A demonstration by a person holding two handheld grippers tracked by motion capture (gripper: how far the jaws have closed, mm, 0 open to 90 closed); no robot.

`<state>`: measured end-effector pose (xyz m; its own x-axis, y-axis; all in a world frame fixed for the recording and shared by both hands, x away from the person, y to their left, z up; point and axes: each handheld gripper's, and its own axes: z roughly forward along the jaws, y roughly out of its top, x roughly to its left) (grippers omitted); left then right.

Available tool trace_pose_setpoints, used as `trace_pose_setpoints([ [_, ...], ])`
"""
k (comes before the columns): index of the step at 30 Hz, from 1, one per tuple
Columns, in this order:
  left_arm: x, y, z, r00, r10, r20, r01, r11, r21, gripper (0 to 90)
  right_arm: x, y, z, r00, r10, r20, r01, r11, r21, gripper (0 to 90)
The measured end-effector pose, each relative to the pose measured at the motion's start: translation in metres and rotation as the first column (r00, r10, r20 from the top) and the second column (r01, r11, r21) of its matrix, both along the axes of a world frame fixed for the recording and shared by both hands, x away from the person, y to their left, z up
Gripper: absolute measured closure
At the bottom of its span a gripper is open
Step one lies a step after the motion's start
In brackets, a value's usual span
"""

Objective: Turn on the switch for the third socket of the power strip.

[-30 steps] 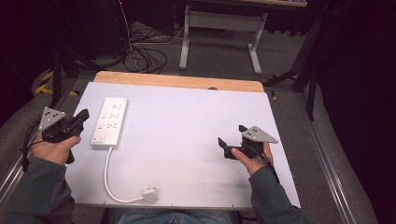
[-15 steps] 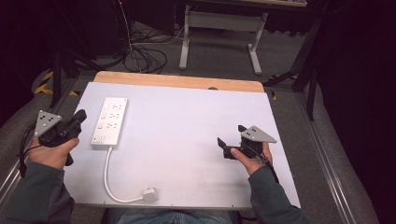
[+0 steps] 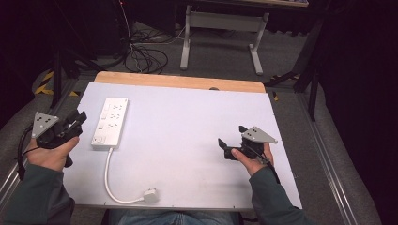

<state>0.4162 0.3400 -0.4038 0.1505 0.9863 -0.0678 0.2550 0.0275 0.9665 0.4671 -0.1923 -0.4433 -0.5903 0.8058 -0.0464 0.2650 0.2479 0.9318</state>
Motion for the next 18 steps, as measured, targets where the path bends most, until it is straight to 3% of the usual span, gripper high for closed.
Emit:
trace_pose_setpoints([
  [18,-0.0059,-0.0007,-0.0002,1.0000,-0.004,-0.001,0.004,1.0000,-0.003,38.3,-0.0003,-0.0014,0.0003,1.0000,-0.003,0.000,0.003,1.000,-0.001,6.7],
])
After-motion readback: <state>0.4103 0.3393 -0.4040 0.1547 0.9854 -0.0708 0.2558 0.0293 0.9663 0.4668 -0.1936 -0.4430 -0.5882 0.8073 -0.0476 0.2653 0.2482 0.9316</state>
